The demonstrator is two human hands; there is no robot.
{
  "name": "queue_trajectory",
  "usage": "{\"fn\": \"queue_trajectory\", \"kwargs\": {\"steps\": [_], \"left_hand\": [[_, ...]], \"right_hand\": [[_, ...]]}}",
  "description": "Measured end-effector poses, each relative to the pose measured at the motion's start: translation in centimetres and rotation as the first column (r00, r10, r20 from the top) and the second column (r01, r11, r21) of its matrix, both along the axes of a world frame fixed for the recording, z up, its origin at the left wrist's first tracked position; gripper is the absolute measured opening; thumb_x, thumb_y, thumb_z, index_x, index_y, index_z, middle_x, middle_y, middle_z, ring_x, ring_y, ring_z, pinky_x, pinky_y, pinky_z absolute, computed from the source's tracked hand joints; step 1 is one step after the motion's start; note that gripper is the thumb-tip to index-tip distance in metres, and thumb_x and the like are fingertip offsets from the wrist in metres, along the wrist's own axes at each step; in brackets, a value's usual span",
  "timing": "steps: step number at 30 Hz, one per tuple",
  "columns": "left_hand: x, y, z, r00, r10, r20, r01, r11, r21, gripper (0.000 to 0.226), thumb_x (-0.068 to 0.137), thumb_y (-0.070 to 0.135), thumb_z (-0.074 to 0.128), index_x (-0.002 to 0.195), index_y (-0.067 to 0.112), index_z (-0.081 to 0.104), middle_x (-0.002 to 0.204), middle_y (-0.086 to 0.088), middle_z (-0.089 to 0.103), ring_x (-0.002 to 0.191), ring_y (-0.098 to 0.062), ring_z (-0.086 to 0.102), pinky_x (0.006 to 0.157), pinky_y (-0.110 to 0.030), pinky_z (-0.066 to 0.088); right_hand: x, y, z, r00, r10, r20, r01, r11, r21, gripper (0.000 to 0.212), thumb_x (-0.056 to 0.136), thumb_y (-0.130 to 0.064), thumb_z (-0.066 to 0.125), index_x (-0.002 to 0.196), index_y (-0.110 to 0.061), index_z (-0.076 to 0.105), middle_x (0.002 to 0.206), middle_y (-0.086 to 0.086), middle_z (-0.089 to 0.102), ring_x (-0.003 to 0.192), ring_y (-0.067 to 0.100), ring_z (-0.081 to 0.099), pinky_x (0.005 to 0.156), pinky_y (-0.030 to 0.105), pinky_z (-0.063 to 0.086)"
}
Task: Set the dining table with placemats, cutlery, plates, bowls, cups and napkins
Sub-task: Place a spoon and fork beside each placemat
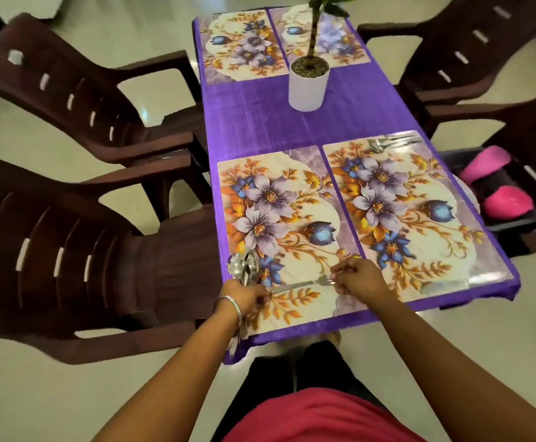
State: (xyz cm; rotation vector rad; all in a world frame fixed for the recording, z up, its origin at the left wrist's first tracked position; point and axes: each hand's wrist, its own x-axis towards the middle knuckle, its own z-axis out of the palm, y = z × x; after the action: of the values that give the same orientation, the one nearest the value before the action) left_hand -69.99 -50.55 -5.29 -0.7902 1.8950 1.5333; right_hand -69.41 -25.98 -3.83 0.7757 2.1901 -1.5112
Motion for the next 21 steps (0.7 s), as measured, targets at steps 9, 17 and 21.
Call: {"fn": "queue_trajectory", "kwargs": {"steps": [9,17,21], "left_hand": [[0.5,-1.8,-0.6,0.996,0.079,-0.040,-0.079,0.997,0.021,0.023,0.071,0.014,0.079,0.060,0.006,0.061,0.060,-0.013,0.059,0.029,-0.013,0.040,0.038,-0.018,0.033],[-0.9,-2.2,-0.3,0.997,0.004,-0.075,-0.006,1.000,-0.028,0.025,0.079,0.014,0.069,0.057,0.004,0.063,0.063,-0.012,0.062,0.026,-0.011,0.032,0.042,-0.020,0.029],[-0.8,-2.6,-0.8,0.996,-0.055,-0.075,0.051,0.997,-0.053,0.026,0.084,0.021,0.068,0.062,0.009,0.064,0.062,-0.006,0.066,0.032,-0.012,0.036,0.042,-0.020,0.030]], "right_hand": [[4.8,-0.1,0.1,0.994,0.101,-0.042,-0.087,0.961,0.264,0.012,0.077,-0.004,0.075,0.089,-0.002,0.073,0.085,0.011,0.072,0.082,0.022,0.066,0.079,0.032,0.054],[6.1,-0.9,0.5,0.989,0.098,-0.112,-0.057,0.944,0.325,0.011,0.080,-0.004,0.074,0.090,-0.003,0.074,0.084,0.010,0.072,0.070,0.010,0.060,0.066,0.013,0.050],[6.2,-1.3,0.4,0.987,0.118,-0.107,-0.073,0.931,0.358,0.012,0.082,-0.009,0.073,0.093,-0.004,0.074,0.084,0.004,0.068,0.071,0.007,0.058,0.062,0.009,0.042]]}}
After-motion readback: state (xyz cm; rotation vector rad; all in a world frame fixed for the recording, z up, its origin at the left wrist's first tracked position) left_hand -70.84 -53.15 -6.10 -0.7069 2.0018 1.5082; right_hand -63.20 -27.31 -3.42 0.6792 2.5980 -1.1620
